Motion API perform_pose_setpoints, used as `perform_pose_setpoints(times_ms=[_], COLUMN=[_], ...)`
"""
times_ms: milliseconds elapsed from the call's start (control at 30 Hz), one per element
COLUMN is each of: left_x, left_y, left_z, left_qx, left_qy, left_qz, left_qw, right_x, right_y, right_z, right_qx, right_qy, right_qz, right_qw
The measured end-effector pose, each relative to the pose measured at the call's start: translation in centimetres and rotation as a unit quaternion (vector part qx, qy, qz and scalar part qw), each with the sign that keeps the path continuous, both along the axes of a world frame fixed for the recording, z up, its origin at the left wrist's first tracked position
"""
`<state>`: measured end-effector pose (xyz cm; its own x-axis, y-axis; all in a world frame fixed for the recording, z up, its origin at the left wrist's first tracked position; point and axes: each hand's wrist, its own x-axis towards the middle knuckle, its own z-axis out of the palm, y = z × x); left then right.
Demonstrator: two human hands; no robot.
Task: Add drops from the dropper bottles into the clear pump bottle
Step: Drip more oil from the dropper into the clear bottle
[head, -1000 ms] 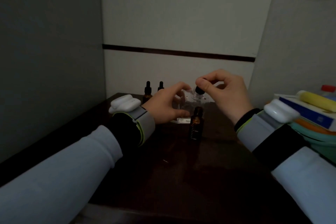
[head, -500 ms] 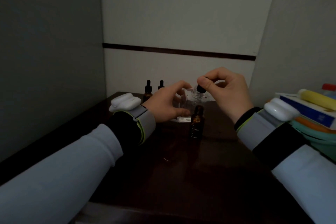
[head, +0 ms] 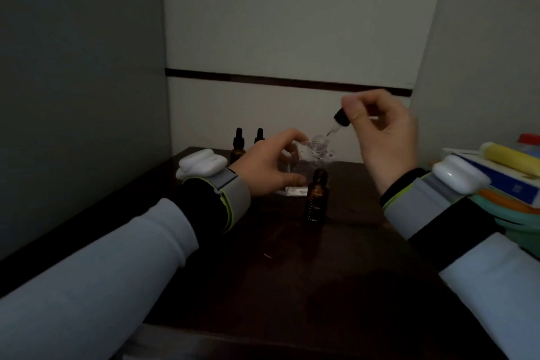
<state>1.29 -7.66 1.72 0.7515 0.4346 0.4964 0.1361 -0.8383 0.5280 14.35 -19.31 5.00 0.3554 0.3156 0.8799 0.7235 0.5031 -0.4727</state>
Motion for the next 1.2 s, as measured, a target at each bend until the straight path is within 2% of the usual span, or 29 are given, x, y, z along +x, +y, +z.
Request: perform_pose_setpoints(times_ms=[100,300,433,1100,1200], left_x=[0.0,0.0,-0.1,0.0,0.0], left_y=[0.0,-0.1,-0.1,0.1,0.0], left_z=[0.0,0.0,0.0,0.0,0.0], left_qx=[-0.002,-0.002,-0.003,-0.006,-0.007], left_qy=[0.005,0.002,-0.001,0.0,0.001], left_qz=[0.0,0.003,0.002,-0.003,-0.001], left_qw=[1.0,1.0,1.0,1.0,1.0], right_x=[0.3,-0.1,-0.2,-0.3,-0.4], right_y=[-0.7,-0.9,-0.7,-0.5,-0.7], right_z=[0.8,0.7,0.5,0.0,0.2], right_qx=[0.044,-0.036,-0.056,-0.099,-0.074], right_qy=[0.022,-0.005,-0.006,-0.03,-0.035], right_qz=[0.012,0.057,0.077,0.057,0.049], right_qw=[0.999,0.998,0.995,0.993,0.995])
